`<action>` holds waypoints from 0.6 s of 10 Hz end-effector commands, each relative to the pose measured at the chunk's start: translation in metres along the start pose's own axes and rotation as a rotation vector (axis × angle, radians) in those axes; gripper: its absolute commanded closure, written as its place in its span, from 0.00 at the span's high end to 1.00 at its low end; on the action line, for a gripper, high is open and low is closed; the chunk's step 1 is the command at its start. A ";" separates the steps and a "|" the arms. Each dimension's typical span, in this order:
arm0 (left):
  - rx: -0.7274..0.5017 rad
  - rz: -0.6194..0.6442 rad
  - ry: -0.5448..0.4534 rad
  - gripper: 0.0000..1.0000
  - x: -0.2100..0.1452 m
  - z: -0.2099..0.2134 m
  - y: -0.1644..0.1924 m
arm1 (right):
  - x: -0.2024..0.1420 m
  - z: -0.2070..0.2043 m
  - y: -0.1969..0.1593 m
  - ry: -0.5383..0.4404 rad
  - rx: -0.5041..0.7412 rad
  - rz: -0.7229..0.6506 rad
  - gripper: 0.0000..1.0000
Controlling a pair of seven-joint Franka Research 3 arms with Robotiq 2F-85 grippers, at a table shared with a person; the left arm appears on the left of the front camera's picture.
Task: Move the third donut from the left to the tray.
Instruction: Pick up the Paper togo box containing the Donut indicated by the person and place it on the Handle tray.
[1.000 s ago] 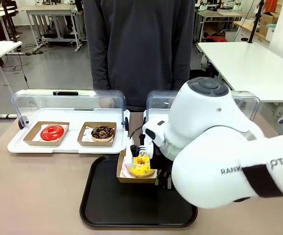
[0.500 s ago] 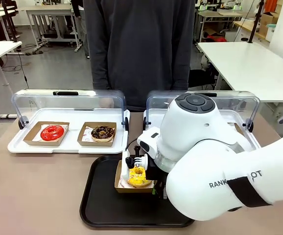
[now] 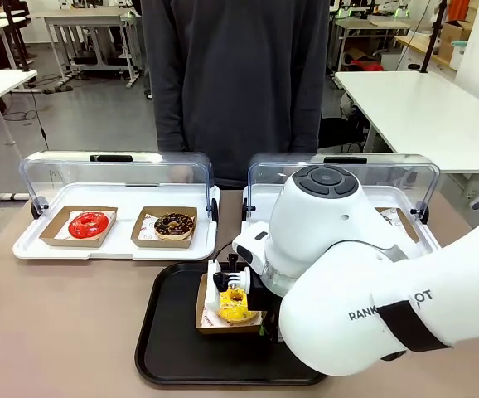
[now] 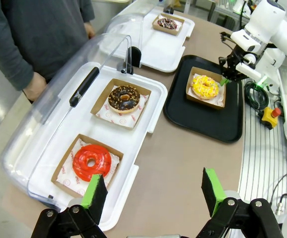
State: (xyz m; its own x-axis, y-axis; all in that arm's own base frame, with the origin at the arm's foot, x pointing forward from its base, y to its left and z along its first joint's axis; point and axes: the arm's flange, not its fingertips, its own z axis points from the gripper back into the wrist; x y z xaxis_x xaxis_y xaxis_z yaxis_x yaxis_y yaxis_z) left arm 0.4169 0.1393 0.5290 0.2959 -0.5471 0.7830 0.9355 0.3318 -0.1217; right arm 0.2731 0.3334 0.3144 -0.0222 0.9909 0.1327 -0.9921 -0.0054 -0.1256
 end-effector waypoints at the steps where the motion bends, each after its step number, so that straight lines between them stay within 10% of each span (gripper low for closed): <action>1: -0.008 -0.013 -0.003 1.00 0.000 0.000 -0.002 | -0.006 0.000 0.000 0.023 0.006 -0.007 0.02; 2: -0.008 -0.013 -0.003 1.00 0.000 0.000 -0.002 | -0.007 0.002 -0.001 0.028 0.008 0.001 0.59; 3: -0.008 -0.013 -0.003 1.00 0.000 0.000 -0.002 | -0.007 0.005 -0.001 0.017 0.016 -0.002 0.59; 4: -0.008 -0.013 -0.003 1.00 0.000 0.000 -0.002 | -0.008 0.014 -0.002 0.011 0.005 -0.014 1.00; 5: -0.008 -0.013 -0.003 1.00 0.000 0.000 -0.002 | -0.009 0.026 -0.001 0.001 -0.003 -0.024 0.63; 6: -0.008 -0.013 -0.003 1.00 0.000 0.000 -0.002 | -0.009 0.038 0.000 -0.001 -0.004 -0.025 1.00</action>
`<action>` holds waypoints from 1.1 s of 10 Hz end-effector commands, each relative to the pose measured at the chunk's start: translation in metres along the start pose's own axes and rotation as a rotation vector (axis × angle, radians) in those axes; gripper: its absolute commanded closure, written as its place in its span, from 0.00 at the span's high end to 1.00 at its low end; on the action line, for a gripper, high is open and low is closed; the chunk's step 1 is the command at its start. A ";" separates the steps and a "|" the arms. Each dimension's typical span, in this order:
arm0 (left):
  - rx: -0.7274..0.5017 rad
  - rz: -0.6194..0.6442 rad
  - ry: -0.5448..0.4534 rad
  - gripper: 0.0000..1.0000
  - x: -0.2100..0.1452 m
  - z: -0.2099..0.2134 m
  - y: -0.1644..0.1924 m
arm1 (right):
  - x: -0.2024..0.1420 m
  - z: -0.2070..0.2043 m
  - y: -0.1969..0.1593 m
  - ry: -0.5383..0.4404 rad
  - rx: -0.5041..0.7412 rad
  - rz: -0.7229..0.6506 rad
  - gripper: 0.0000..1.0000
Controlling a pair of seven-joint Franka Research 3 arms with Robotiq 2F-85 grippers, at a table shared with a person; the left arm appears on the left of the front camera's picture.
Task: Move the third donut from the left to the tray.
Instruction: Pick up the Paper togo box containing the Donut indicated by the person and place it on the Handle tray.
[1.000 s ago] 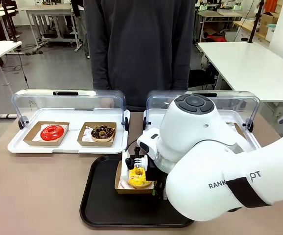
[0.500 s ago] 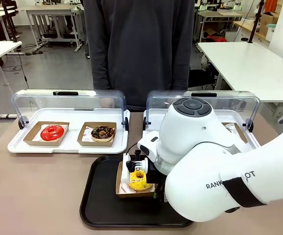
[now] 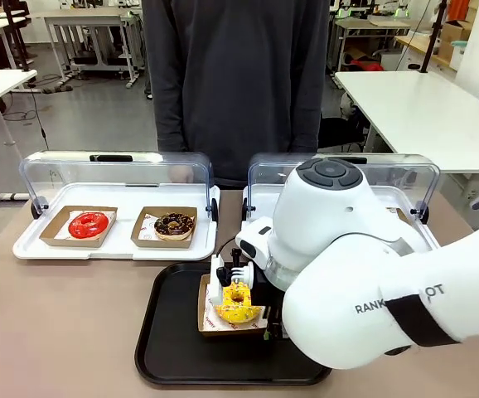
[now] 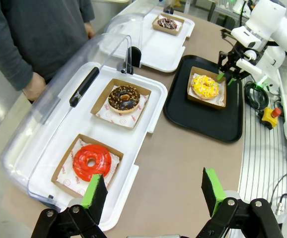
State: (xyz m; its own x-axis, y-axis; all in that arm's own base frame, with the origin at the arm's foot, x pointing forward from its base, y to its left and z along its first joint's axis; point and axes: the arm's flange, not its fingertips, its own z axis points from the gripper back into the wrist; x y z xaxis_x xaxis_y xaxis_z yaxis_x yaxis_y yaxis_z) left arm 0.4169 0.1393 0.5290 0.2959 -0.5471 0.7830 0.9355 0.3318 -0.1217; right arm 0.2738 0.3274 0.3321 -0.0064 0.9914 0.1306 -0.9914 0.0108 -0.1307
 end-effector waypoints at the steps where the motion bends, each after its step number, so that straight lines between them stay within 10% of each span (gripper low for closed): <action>1: -0.008 -0.013 -0.003 1.00 0.000 0.000 -0.002 | -0.007 0.031 0.002 0.006 -0.006 -0.020 1.00; 11: -0.008 -0.013 -0.003 1.00 0.000 0.000 -0.002 | -0.009 0.054 -0.002 0.000 -0.033 -0.015 1.00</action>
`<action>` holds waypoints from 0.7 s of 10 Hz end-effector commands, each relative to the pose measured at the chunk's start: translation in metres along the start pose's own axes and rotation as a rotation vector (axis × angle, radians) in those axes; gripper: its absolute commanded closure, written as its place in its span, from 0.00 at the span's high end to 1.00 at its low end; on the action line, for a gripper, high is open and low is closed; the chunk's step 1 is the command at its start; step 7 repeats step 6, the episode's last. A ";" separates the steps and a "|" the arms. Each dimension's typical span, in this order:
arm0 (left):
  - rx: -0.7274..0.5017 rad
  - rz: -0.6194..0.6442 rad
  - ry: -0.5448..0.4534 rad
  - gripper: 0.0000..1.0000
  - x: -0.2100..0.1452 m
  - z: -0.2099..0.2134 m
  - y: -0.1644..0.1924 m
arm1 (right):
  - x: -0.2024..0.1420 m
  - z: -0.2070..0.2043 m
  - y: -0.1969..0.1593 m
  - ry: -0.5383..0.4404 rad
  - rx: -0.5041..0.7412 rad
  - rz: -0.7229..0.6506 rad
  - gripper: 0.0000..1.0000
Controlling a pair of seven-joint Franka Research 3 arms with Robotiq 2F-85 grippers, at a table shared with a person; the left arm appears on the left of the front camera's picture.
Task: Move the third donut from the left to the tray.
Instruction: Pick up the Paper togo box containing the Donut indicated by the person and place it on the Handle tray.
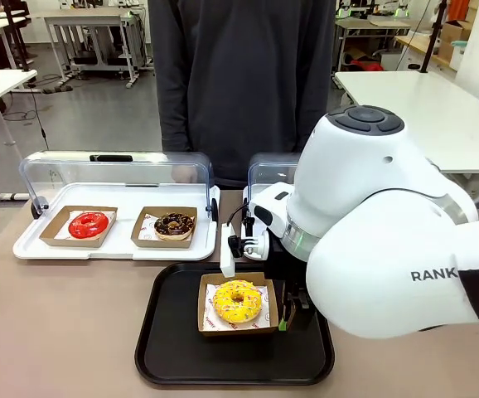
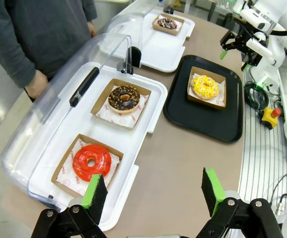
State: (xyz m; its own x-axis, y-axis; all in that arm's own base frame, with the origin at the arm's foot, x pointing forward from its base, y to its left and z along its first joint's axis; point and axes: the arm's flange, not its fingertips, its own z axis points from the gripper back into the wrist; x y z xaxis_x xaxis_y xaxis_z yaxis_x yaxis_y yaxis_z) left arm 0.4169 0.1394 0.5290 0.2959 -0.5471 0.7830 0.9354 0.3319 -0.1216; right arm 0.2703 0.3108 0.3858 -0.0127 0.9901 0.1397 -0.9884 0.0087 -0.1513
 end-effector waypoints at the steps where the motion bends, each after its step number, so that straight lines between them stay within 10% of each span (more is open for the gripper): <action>1: -0.008 -0.013 -0.003 1.00 0.000 0.000 -0.002 | 0.001 -0.001 0.002 0.010 -0.012 -0.020 1.00; 7: -0.008 -0.013 -0.003 1.00 0.000 0.000 -0.002 | 0.001 -0.001 0.002 0.010 -0.012 -0.020 1.00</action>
